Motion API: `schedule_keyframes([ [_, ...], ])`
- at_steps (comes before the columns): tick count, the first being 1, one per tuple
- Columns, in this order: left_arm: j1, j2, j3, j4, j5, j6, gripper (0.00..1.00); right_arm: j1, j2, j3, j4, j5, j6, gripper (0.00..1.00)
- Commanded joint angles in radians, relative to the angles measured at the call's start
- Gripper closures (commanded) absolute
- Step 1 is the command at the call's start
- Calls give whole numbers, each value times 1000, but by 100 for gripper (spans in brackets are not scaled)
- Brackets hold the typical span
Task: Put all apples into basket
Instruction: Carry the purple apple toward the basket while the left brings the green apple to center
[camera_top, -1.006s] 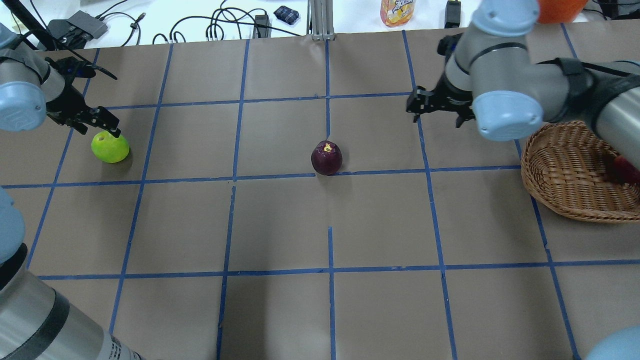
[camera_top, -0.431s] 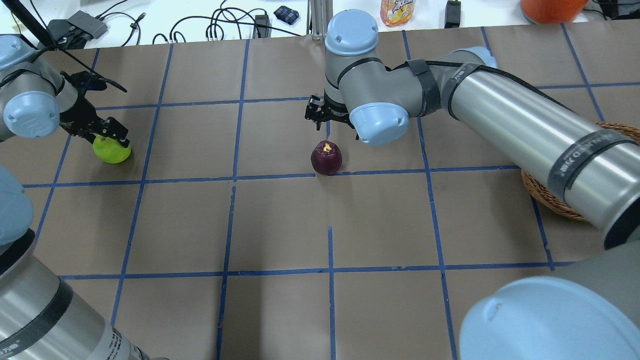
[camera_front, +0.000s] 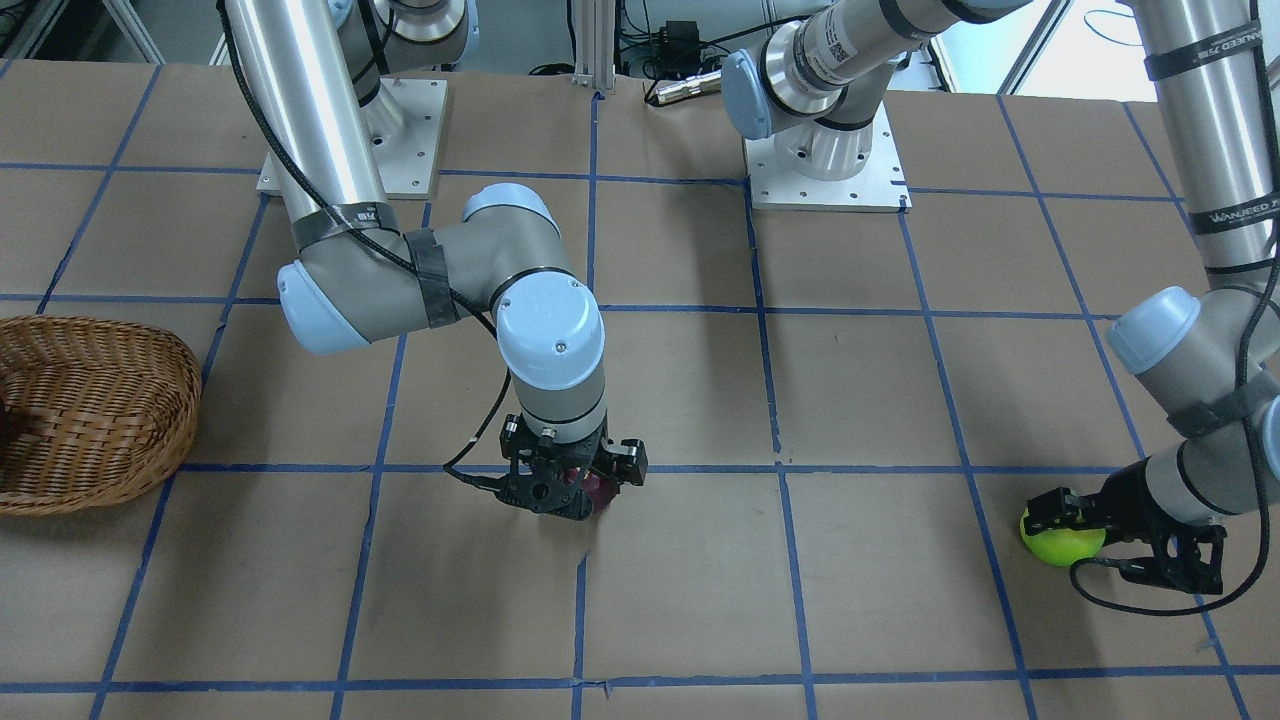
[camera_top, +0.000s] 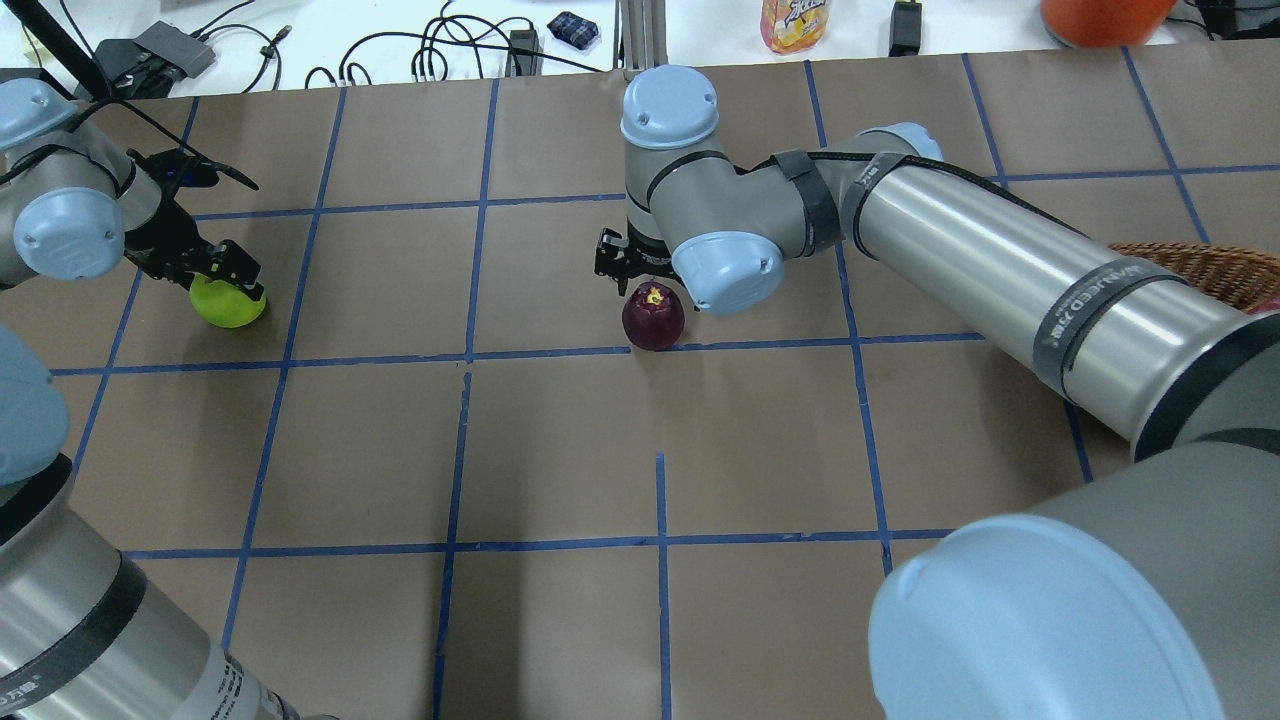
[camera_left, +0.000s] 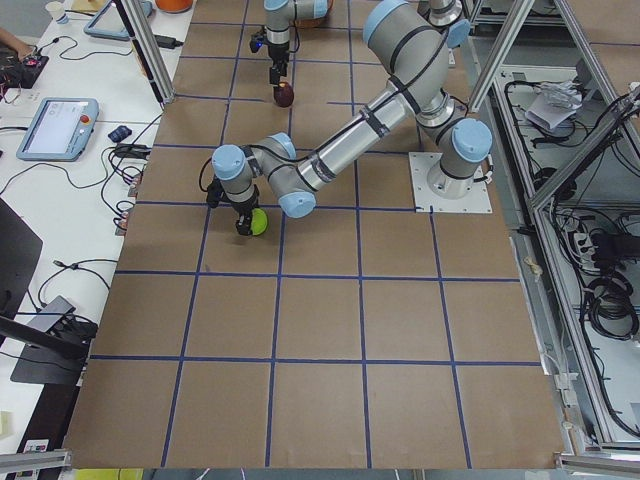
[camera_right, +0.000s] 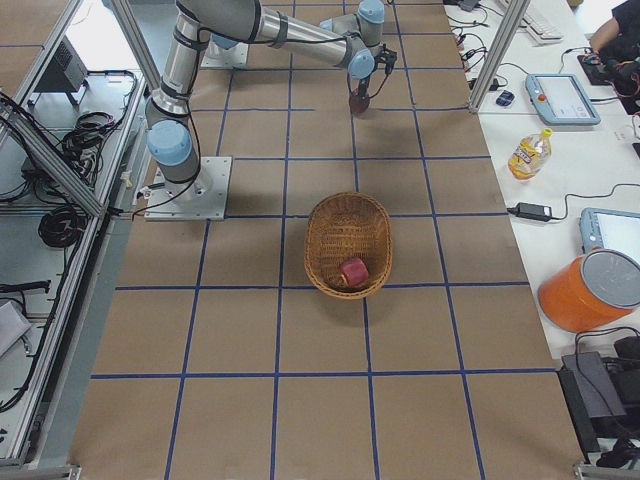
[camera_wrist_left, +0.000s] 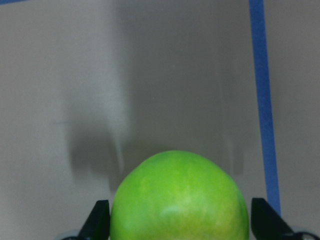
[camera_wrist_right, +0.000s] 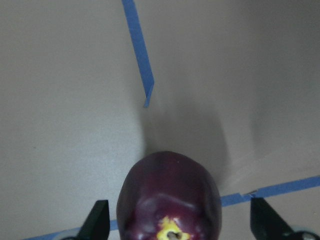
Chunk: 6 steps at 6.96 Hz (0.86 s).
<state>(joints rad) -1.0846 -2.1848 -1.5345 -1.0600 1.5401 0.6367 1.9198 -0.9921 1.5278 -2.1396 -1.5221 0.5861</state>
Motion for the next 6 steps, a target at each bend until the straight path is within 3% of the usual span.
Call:
schedule_keyframes([
  [1,-9,20,4,-23,-5,-8,72,10,36,0,-10,39,-6,0],
  [3,-53,75,4,-115,-67,-130,77,11,41,3,-8,23,-21,0],
  [4,-96,101,-4,-132,-77,-238,77,11,40,2,-10,-9,-50,14],
  [5,-176,127,-33,-133,-81,-341,77,11,36,0,-5,-19,-51,50],
  [6,-233,154,-65,-132,-93,-441,77,10,29,-8,1,-15,-52,64],
])
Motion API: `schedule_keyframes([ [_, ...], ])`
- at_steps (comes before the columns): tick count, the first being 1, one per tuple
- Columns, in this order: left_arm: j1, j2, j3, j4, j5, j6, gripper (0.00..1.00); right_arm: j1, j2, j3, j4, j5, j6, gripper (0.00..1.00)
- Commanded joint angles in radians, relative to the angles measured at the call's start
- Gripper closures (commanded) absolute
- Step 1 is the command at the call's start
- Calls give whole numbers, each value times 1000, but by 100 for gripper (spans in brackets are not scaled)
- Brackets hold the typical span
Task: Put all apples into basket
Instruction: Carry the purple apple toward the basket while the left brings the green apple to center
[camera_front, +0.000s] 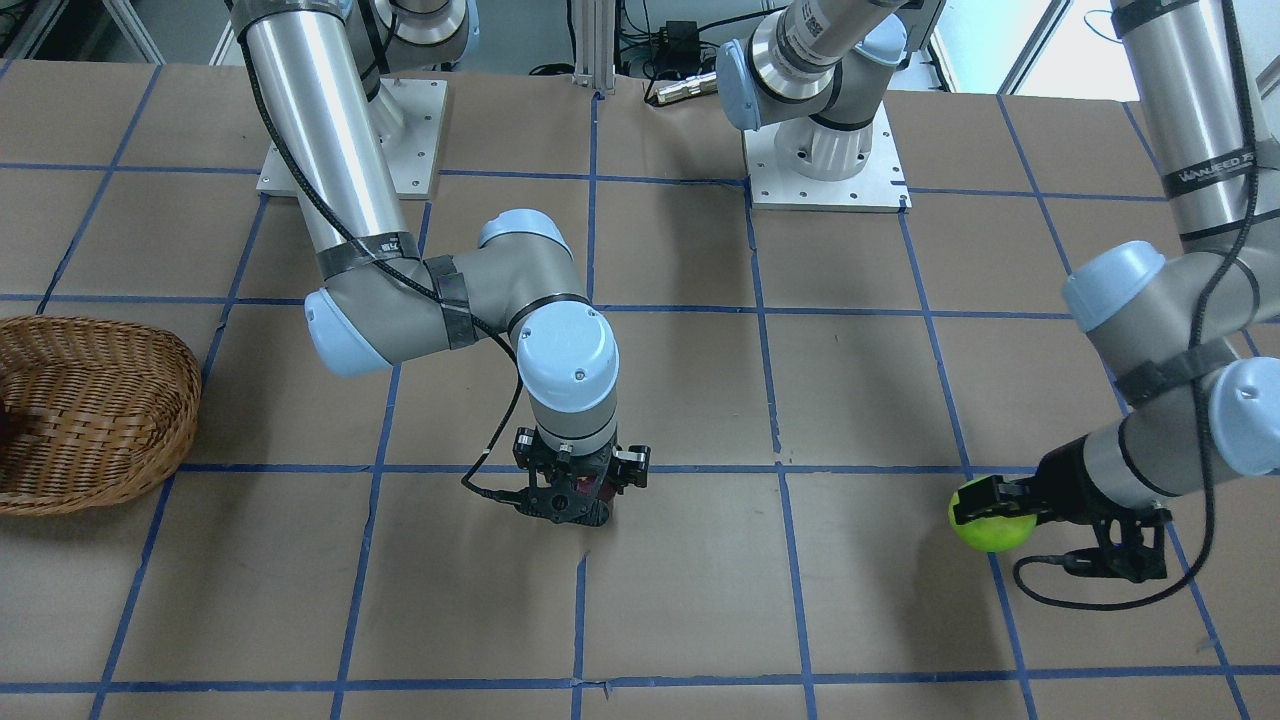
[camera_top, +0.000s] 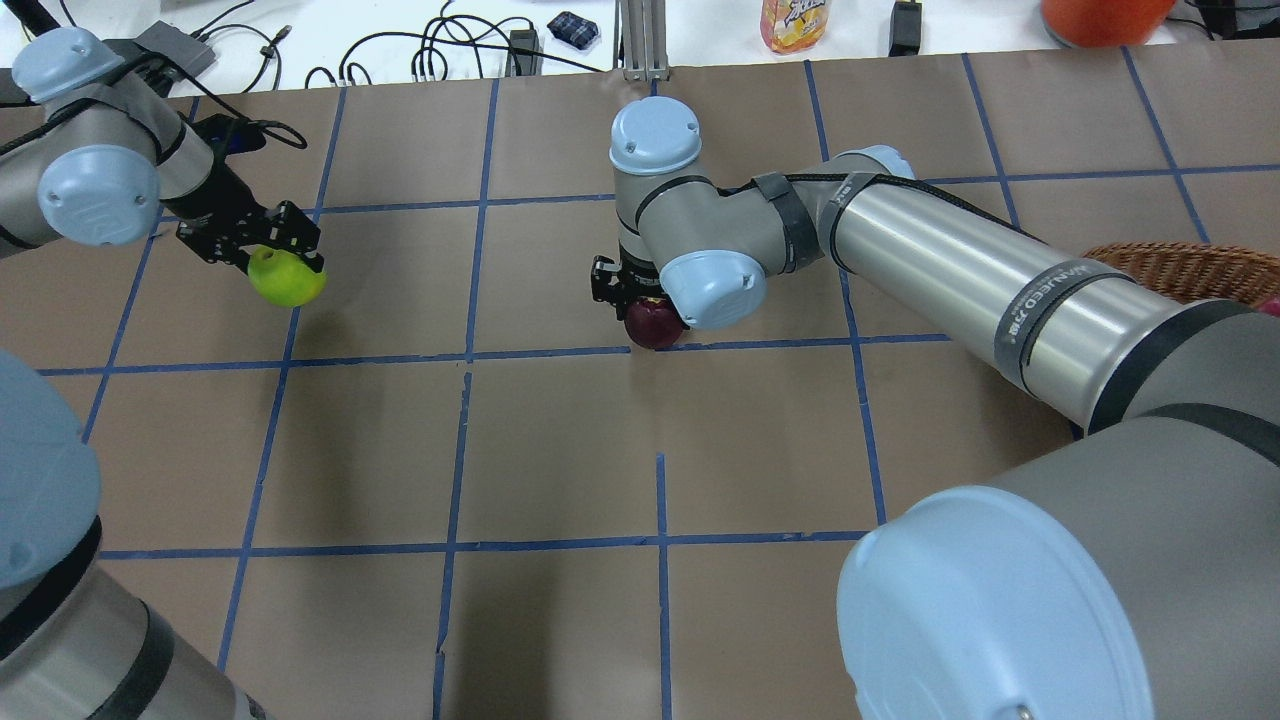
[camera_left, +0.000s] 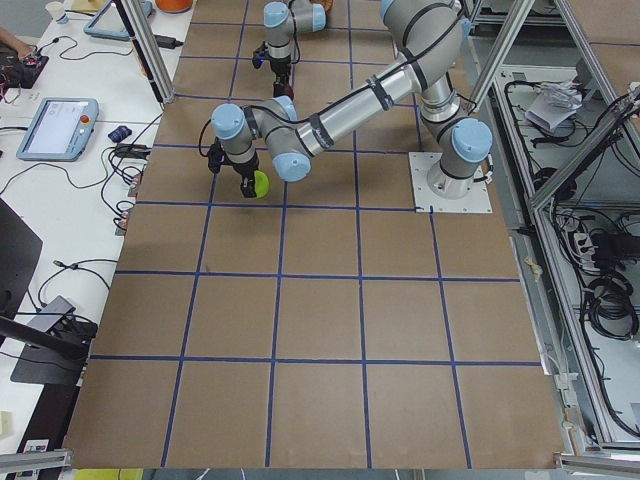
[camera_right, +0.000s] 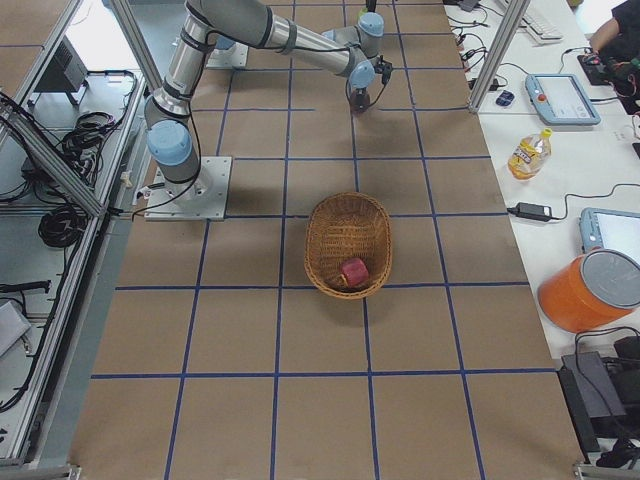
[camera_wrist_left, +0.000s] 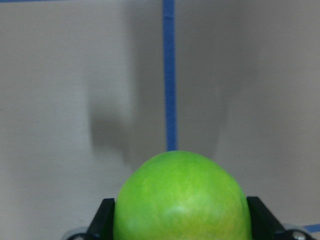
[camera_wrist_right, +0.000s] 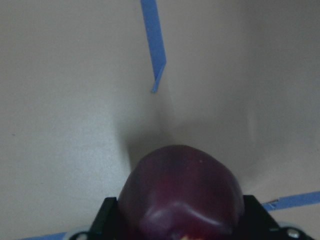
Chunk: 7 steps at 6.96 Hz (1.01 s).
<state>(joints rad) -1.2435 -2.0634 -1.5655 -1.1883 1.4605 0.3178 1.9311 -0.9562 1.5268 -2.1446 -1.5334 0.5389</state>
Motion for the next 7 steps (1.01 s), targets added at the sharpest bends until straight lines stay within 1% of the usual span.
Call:
schedule_keyframes([
  [1,-118,61,-51,-4,-26,-246,77,-21,-47,-11,14,-4,-10,65],
  [2,-192,74,-56,-5,-61,-326,78,-73,-117,1,87,-19,-104,65],
  [3,-291,63,-57,13,-66,-502,81,-192,-178,10,166,-16,-240,68],
  [4,-397,43,-53,66,-65,-681,82,-321,-220,35,199,-19,-484,68],
  [5,-492,39,-59,125,-63,-791,82,-456,-245,59,203,-27,-702,68],
  [6,-570,22,-51,133,-58,-910,82,-591,-254,78,184,-57,-861,69],
  [7,-644,10,-53,156,-52,-972,82,-726,-254,96,183,-53,-1010,70],
])
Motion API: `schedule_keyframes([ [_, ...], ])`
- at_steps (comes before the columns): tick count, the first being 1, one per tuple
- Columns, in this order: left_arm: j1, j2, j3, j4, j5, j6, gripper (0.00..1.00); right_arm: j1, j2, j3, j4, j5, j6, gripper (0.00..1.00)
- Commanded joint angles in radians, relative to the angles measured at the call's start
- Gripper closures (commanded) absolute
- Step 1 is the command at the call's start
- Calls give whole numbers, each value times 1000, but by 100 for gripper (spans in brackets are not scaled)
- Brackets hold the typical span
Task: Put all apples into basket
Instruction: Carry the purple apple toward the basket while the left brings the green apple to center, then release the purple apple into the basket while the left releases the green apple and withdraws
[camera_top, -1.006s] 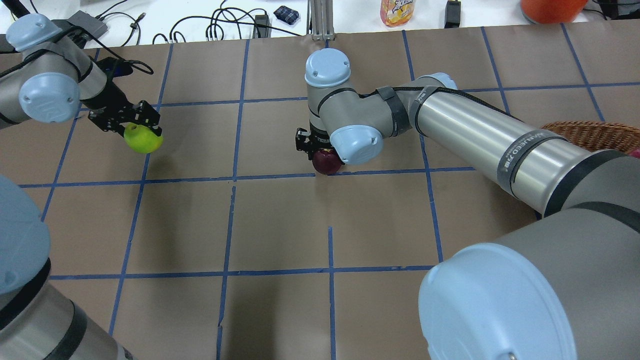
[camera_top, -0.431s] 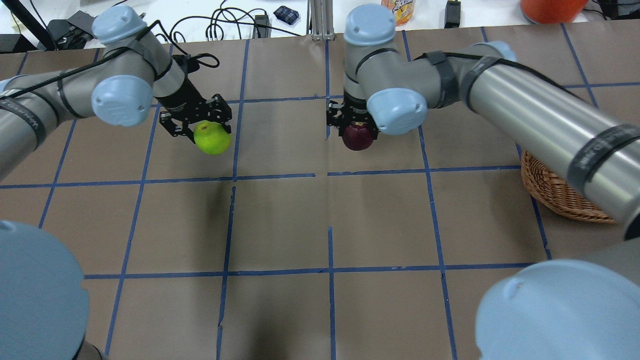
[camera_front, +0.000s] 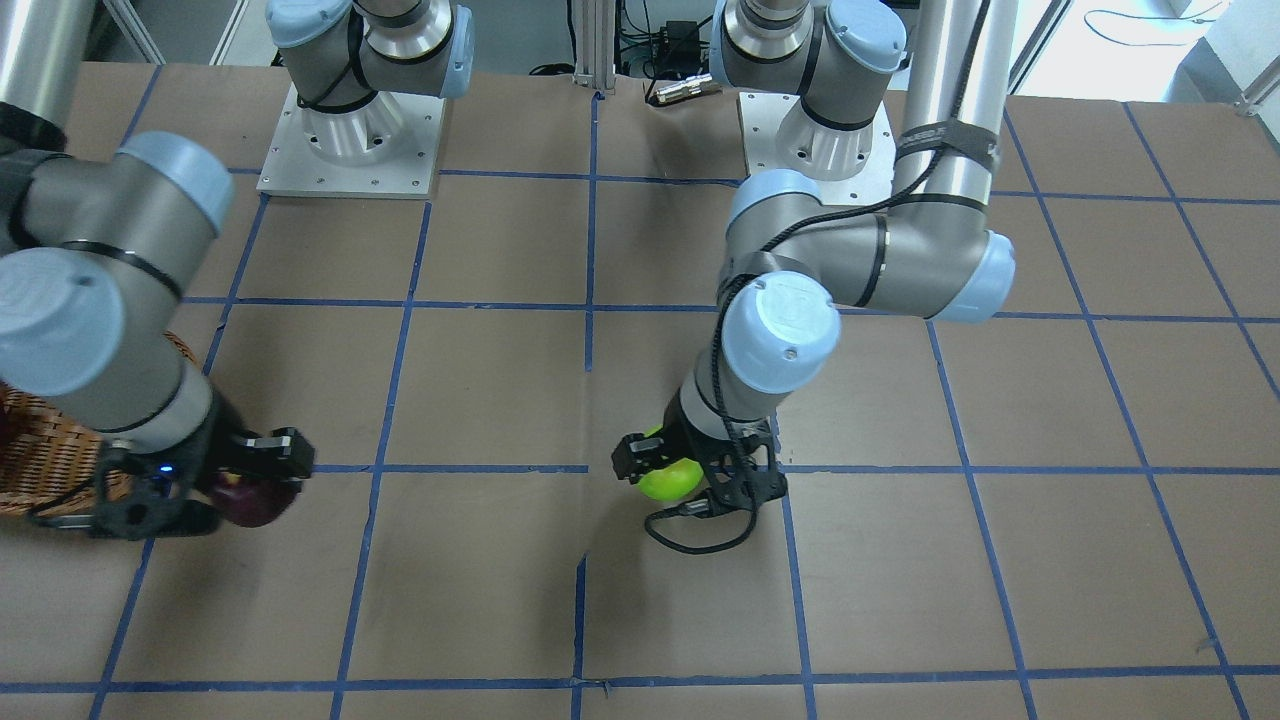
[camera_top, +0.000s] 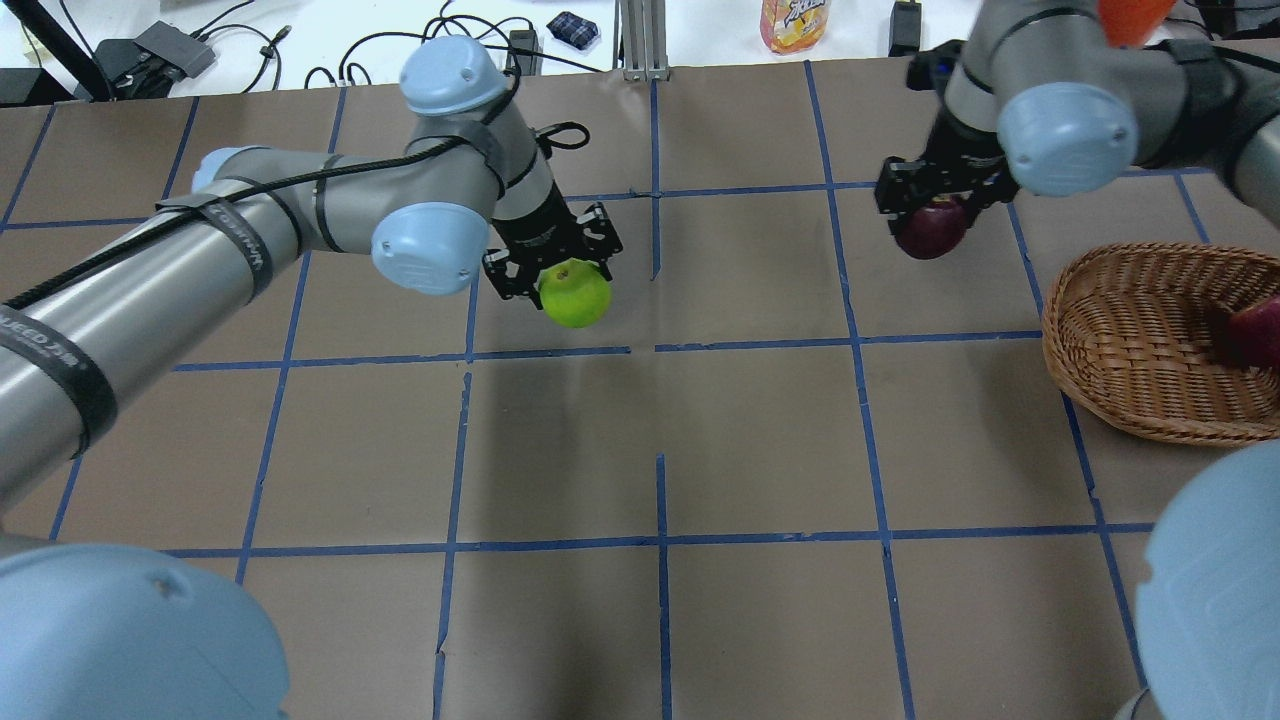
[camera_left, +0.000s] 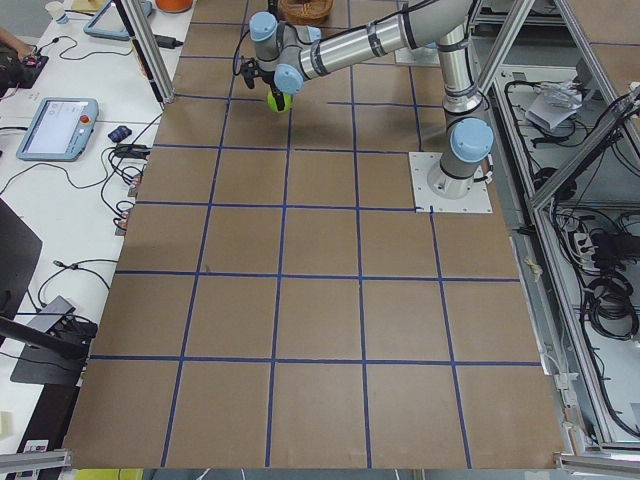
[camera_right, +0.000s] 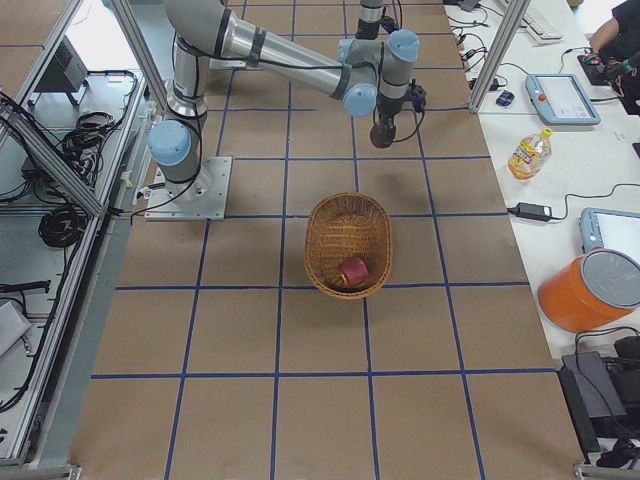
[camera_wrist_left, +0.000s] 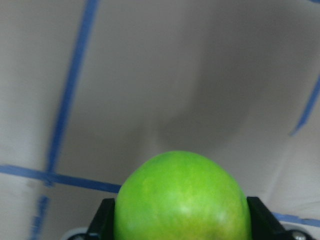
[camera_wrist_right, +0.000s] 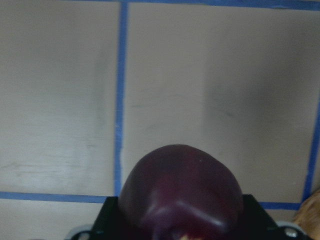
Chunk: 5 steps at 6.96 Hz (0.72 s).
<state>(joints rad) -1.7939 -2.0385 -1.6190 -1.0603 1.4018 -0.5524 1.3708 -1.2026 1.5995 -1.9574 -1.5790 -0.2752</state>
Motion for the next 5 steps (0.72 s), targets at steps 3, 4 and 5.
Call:
schedule_keyframes([
  [3,-131,-86,-10,126,31,-149,82,-396,-5,117,-142,-4,-471,71],
  [4,-131,-98,-6,132,72,-141,82,-429,-2,182,-240,-1,-548,70],
  [5,-131,-109,-2,137,81,-130,81,-458,-6,248,-311,1,-565,69],
])
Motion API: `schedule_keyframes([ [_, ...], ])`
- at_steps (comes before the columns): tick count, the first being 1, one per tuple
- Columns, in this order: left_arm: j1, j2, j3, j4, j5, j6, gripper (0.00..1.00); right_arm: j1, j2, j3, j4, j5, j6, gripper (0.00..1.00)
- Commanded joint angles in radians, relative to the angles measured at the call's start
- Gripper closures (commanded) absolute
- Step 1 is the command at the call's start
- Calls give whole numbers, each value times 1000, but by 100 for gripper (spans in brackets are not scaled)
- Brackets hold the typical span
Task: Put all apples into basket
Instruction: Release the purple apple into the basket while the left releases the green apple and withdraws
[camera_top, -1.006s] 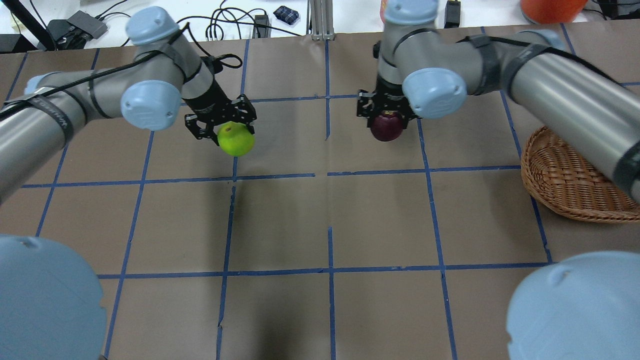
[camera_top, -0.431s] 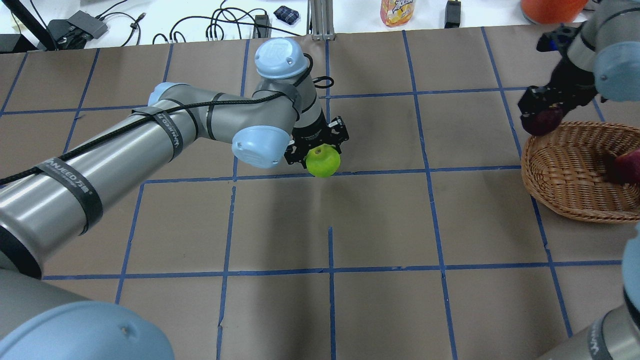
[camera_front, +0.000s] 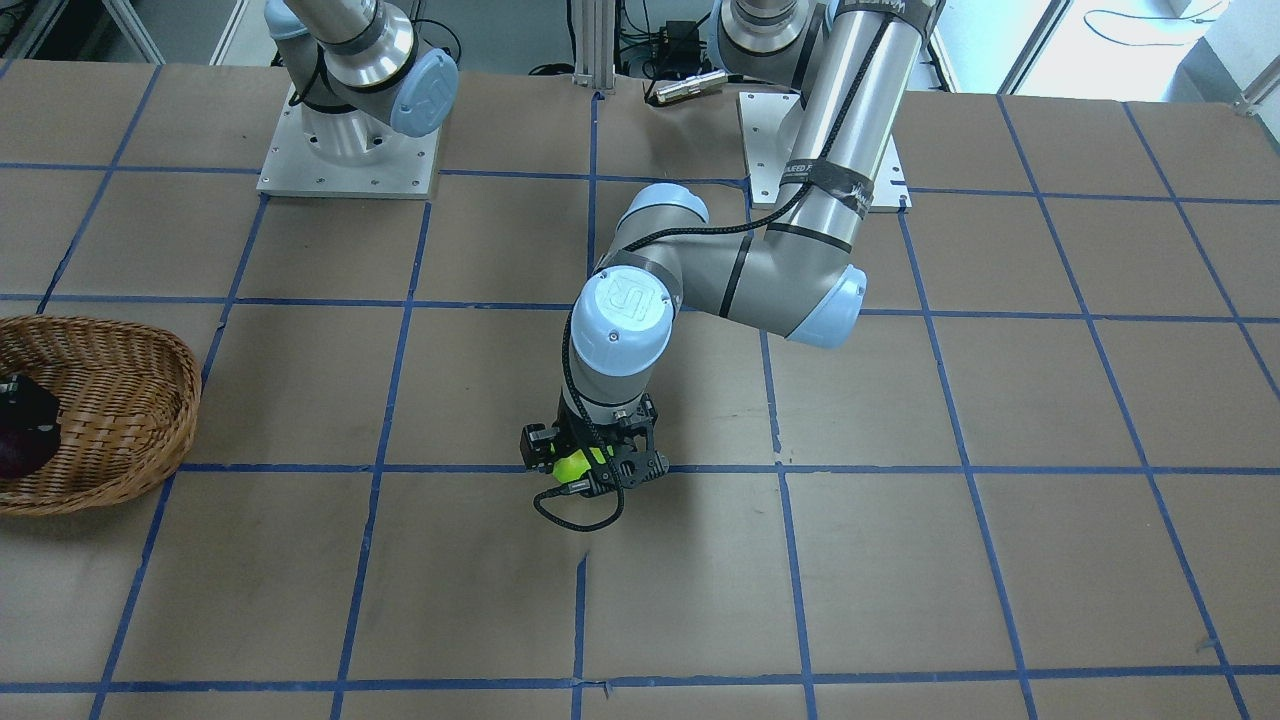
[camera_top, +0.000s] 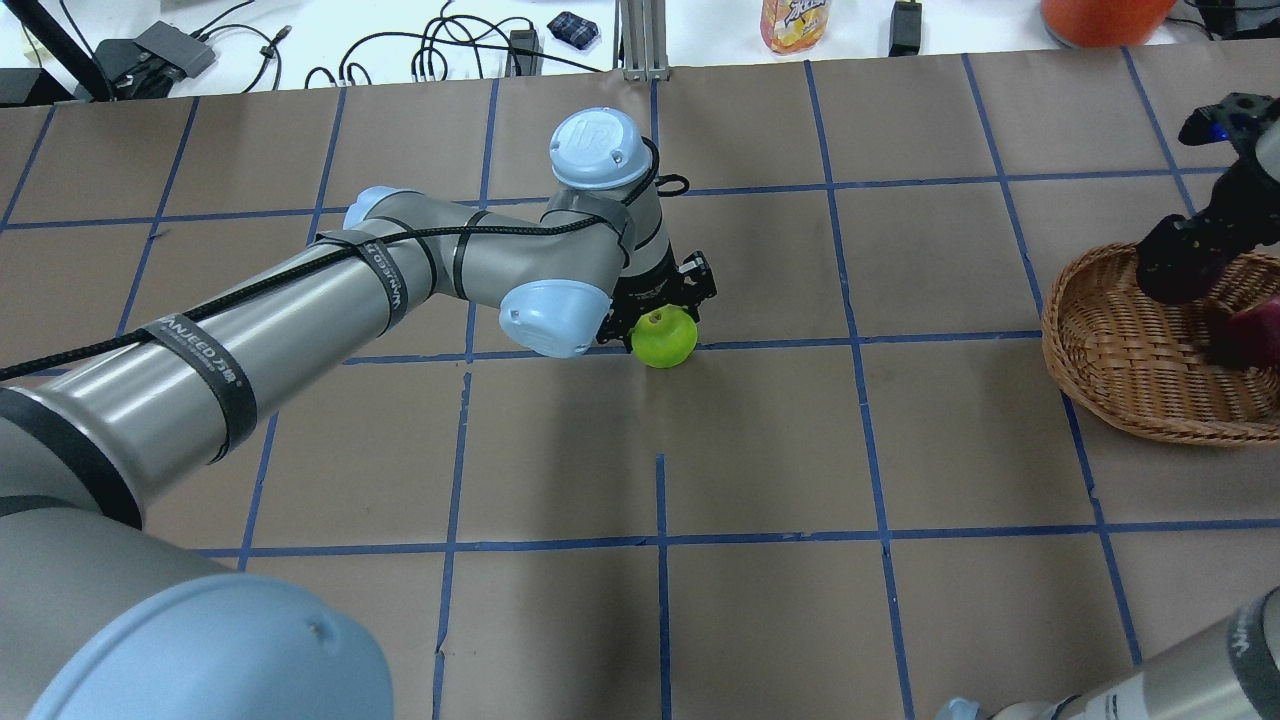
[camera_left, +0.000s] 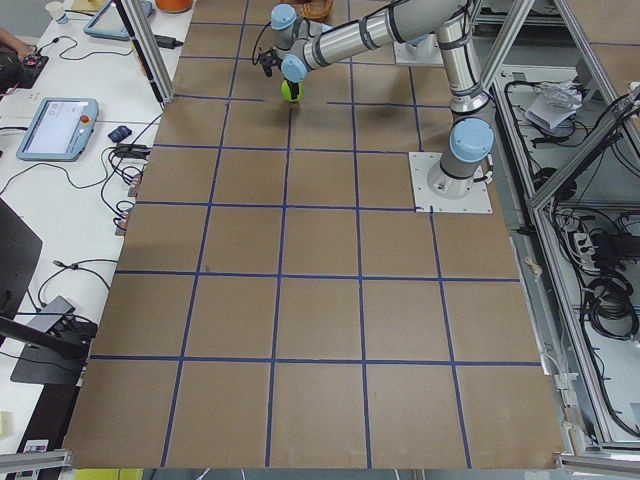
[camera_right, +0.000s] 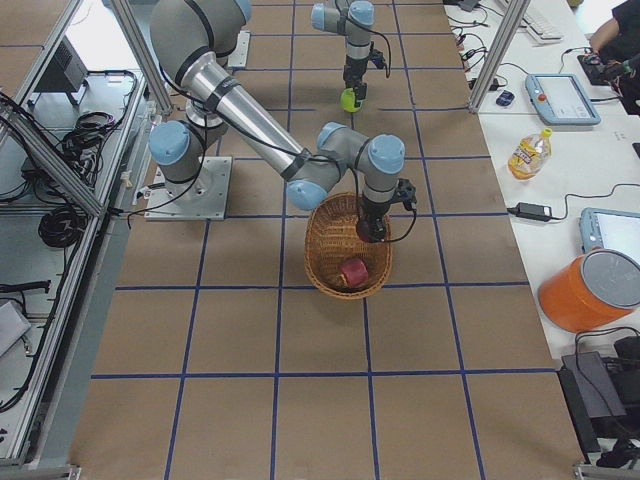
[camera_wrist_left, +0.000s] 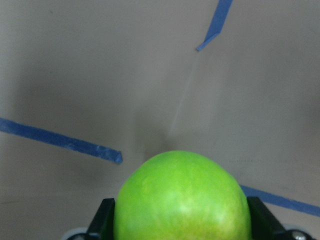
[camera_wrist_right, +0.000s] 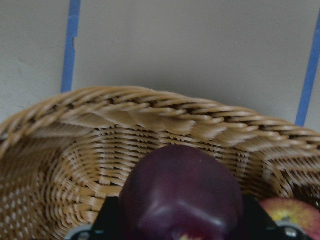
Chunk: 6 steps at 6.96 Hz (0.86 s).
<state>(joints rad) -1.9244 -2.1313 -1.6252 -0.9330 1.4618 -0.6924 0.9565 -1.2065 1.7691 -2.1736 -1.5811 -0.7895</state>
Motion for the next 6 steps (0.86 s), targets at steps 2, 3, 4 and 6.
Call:
schedule_keyframes([
  [2,8,0,16,61,32,86,0,-48,-7,119,-112,0,-74,3],
  [3,40,31,18,56,28,109,0,-48,-18,112,-94,3,-86,0],
  [4,85,80,12,30,16,161,0,-38,-45,112,-92,4,-67,0],
  [6,187,202,25,-129,15,310,0,75,-135,104,-27,4,63,0],
])
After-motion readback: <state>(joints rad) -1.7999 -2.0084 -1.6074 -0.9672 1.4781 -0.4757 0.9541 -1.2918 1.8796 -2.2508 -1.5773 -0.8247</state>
